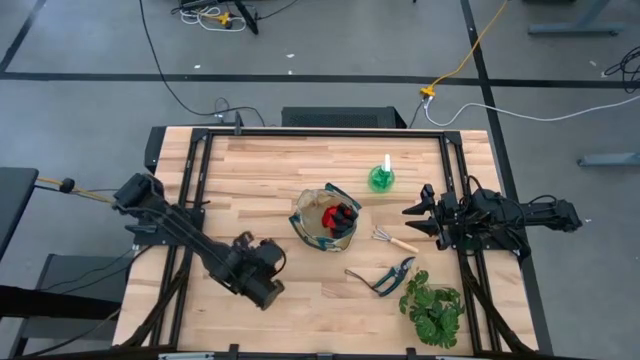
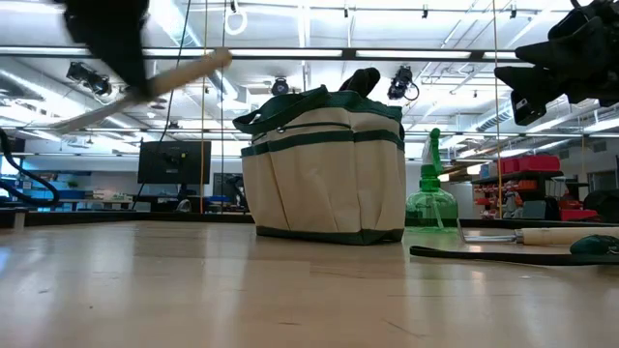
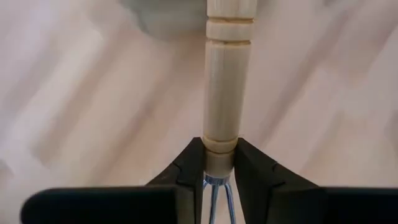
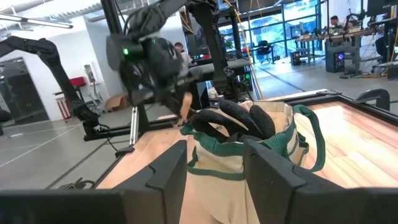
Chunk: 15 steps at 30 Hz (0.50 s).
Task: Pick & Place Garden tools in Gardening bag
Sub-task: Put the left brown hand rake into the green gardening bag
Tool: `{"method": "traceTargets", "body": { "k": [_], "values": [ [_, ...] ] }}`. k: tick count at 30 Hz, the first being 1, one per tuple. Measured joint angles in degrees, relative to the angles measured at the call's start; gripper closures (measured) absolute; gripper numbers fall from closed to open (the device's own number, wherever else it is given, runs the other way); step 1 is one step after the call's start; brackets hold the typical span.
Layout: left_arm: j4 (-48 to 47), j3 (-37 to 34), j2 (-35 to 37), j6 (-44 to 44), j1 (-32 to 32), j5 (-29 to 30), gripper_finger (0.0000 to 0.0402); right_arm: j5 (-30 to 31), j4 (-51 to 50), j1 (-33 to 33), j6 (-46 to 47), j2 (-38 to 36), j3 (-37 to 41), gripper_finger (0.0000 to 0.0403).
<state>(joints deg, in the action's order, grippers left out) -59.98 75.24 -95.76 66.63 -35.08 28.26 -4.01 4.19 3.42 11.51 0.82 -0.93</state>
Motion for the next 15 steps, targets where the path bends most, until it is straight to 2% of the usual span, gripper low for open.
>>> {"method": "traceTargets", "body": {
  "k": [7,15],
  "values": [
    [0.55,1.81,4.41,-5.77,-0.67,21.37,0.0334,0.00,0.00,0.00,0.00,0.00,0.00,0.0243],
    [3.47,1.83,5.96,-10.61,1.10,32.05,0.0334,0.11,-0.15,0.02,-0.02,0.01,-0.01,0.0243]
  ]
}}
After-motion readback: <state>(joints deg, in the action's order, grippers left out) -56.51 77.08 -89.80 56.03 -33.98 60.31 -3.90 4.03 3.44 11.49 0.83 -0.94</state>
